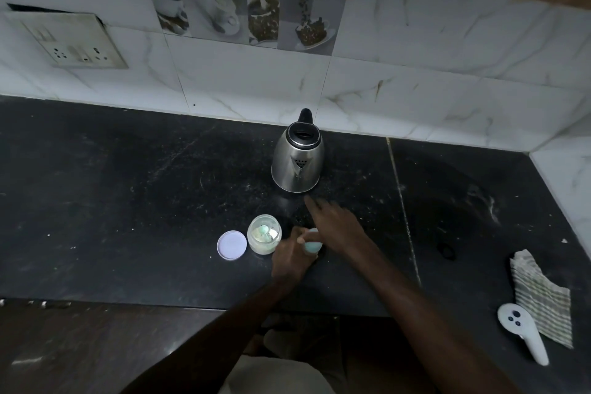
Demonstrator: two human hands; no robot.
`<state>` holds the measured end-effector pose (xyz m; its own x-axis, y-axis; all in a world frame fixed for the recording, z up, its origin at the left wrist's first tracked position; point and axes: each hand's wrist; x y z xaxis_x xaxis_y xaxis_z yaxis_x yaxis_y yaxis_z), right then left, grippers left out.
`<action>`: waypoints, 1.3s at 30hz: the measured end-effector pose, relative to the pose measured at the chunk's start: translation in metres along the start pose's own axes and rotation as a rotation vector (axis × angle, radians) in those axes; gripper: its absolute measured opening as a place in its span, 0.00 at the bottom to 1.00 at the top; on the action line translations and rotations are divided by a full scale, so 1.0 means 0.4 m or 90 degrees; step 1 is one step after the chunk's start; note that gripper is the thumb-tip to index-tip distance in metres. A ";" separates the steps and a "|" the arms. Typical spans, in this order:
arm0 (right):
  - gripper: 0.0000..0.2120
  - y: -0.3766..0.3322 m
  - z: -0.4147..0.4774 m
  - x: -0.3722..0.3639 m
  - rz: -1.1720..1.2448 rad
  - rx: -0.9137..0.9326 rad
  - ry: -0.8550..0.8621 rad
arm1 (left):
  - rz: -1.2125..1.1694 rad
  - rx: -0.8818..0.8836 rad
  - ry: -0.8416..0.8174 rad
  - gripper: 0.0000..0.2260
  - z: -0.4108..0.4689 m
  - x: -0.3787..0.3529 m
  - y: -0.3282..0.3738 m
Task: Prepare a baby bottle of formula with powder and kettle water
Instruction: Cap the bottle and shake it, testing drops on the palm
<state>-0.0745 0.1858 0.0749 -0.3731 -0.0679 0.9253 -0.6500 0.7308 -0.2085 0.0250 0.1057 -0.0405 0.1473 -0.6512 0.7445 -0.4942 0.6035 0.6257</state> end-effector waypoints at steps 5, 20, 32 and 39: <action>0.37 -0.009 0.023 -0.053 0.119 0.116 0.289 | 0.017 -0.024 0.002 0.32 0.009 0.004 0.004; 0.54 0.056 0.024 -0.170 0.559 -0.028 -0.016 | -0.051 -0.054 0.014 0.22 -0.021 0.034 0.020; 0.43 0.124 -0.089 -0.167 0.608 0.012 0.118 | -0.075 -0.121 0.043 0.24 -0.026 0.080 0.081; 0.49 0.107 -0.122 -0.101 0.664 -0.022 0.177 | -0.042 -0.183 0.096 0.22 -0.022 0.113 0.117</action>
<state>-0.0551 0.2528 0.0441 -0.5657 0.7524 0.3374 -0.0778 0.3586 -0.9303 0.0163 0.1084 0.0245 0.3065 -0.6308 0.7128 -0.2207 0.6814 0.6979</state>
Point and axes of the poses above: each hand's wrist, its own z-axis towards the middle knuckle, its own x-axis out of the back of the hand, y = z × x, and after that the axes turned 10 degrees about z, right-handed
